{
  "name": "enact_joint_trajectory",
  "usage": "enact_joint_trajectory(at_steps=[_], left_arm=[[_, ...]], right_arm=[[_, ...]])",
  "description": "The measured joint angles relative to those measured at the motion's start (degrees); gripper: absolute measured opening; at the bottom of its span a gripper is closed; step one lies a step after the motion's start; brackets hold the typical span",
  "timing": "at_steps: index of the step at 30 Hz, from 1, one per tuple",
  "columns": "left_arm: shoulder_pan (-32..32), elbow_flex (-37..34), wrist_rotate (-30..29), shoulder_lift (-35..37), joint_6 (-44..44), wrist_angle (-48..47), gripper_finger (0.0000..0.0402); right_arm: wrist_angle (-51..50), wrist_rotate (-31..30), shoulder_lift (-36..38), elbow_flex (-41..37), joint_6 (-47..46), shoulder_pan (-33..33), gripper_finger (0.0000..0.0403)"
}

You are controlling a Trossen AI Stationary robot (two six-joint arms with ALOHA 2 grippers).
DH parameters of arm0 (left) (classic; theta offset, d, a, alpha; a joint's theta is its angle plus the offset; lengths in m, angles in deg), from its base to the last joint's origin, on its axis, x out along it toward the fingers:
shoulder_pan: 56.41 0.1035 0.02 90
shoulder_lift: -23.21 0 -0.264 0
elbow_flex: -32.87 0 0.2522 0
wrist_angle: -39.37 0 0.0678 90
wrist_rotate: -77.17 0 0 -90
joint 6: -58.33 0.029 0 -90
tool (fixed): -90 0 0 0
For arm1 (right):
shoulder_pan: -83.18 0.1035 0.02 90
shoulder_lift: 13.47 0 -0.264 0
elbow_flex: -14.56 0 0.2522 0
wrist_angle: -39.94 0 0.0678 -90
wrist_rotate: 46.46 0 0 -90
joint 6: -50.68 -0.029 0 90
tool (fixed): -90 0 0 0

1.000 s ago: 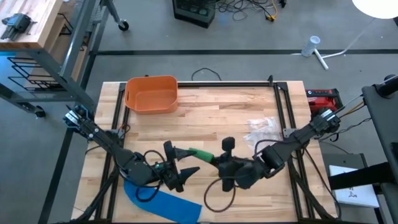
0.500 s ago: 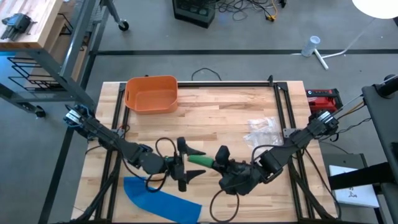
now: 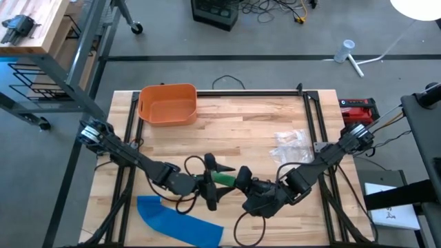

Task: Roll bandage
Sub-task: Roll the green bandage

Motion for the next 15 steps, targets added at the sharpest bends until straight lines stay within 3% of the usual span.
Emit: enact_joint_trajectory(at_steps=[15], left_arm=[[-0.45, 2.23, -6.02, -0.27, 1.53, -4.96, 0.0273]], right_arm=[[-0.15, -0.76, -0.61, 0.07, -3.82, 0.69, 0.0003]])
